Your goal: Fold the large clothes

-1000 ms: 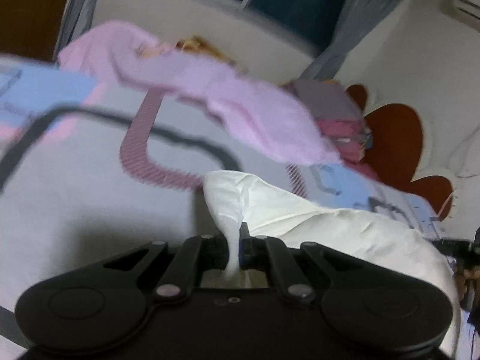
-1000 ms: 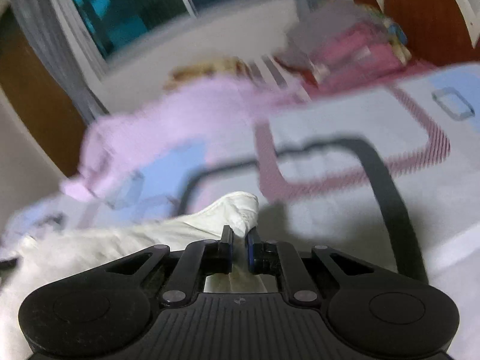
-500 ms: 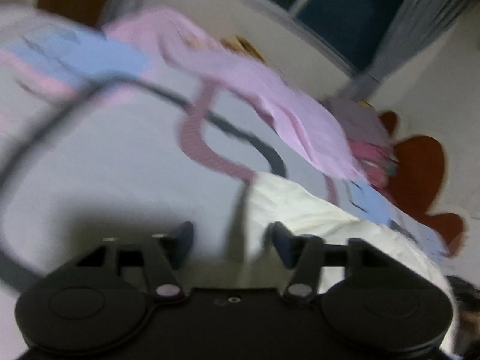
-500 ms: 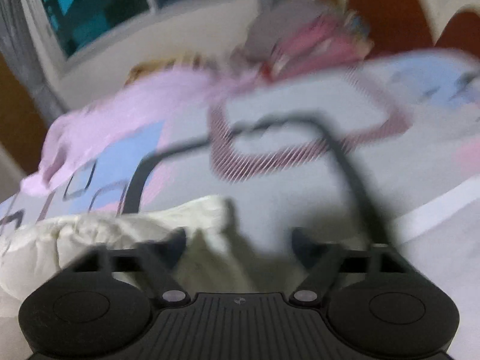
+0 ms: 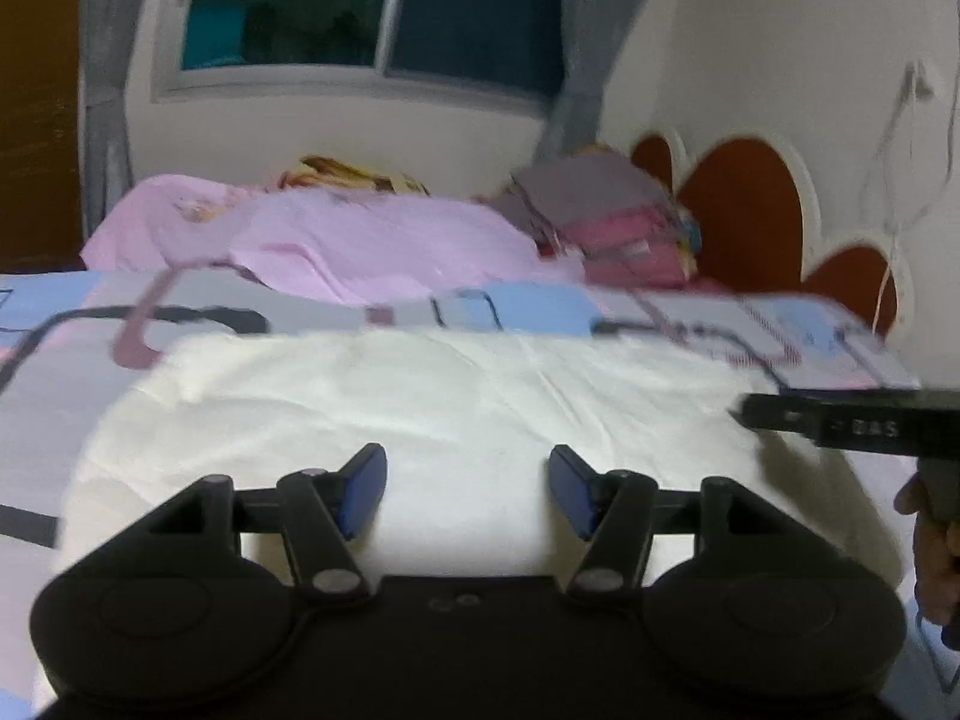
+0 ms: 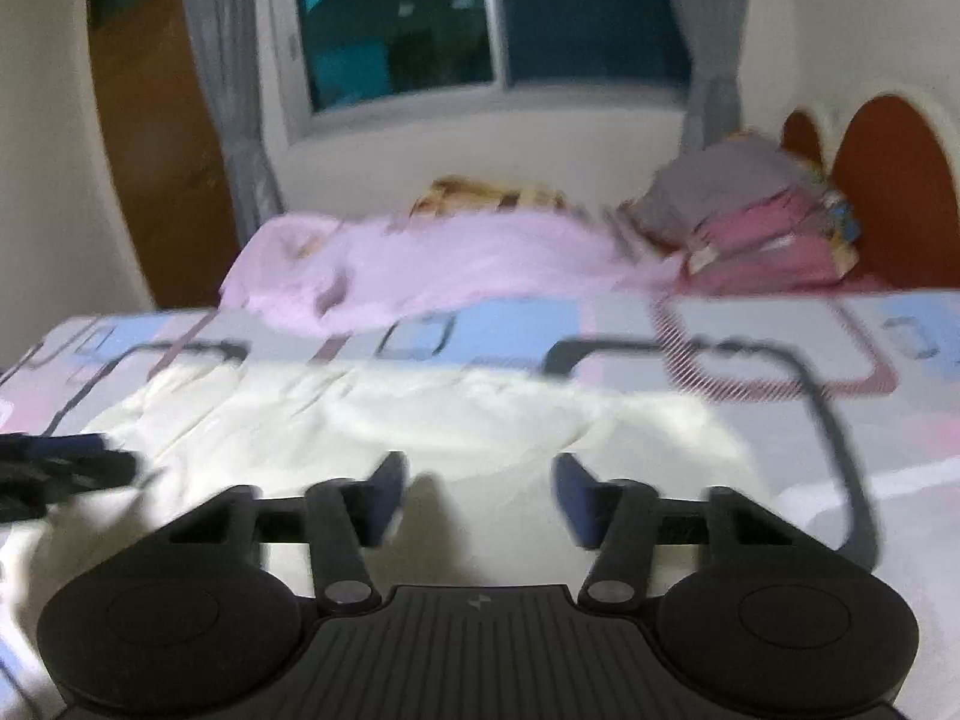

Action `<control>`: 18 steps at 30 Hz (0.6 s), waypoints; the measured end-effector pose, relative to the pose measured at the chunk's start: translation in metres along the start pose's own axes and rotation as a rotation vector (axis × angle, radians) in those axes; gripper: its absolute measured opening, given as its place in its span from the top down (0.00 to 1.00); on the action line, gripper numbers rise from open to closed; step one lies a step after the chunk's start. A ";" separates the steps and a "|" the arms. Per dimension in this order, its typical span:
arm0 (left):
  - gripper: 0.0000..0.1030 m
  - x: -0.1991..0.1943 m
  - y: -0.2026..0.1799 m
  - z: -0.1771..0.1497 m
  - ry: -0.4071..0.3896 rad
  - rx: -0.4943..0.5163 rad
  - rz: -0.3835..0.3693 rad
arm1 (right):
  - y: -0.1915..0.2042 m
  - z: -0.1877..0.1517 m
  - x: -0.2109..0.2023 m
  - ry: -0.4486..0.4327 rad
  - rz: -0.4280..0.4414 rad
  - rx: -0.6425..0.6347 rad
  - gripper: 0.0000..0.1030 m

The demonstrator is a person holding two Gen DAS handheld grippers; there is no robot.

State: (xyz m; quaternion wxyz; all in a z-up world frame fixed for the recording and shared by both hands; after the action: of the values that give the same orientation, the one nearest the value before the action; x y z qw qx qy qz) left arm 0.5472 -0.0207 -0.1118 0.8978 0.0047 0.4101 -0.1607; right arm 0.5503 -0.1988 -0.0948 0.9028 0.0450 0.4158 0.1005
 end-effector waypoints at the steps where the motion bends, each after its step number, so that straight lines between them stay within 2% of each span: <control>1: 0.40 0.008 -0.002 -0.003 0.015 0.009 0.022 | 0.002 -0.003 0.007 0.013 -0.023 -0.014 0.49; 4: 0.34 0.028 0.003 -0.014 0.051 0.016 0.061 | -0.001 -0.012 0.032 0.063 -0.059 -0.038 0.49; 9: 0.34 0.033 0.022 -0.023 0.056 -0.010 0.048 | -0.012 -0.020 0.045 0.078 -0.066 -0.043 0.49; 12: 0.35 0.017 0.035 -0.026 0.052 -0.013 0.076 | -0.020 -0.021 0.023 0.054 -0.077 -0.006 0.49; 15: 0.13 -0.023 0.056 -0.035 -0.019 -0.027 0.158 | -0.027 -0.026 -0.020 -0.016 -0.054 0.025 0.49; 18: 0.14 -0.048 0.079 -0.063 0.005 -0.116 0.176 | -0.032 -0.043 -0.042 -0.013 -0.035 0.049 0.49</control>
State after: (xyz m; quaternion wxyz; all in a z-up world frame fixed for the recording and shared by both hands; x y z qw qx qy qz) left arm 0.4952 0.0764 -0.1280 0.9062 -0.0108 0.4188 -0.0574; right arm 0.4960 -0.2391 -0.0969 0.9057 0.0604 0.4130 0.0740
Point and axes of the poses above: each gripper's, at about its wrist camera, not at the fingertips, and x roughly the way its jaws point, y to its left, z to its top, the point moved 8 cm from there along x, roughly the way its jaws point, and after that the axes turned 11 degrees about y, right-handed, at the moved point
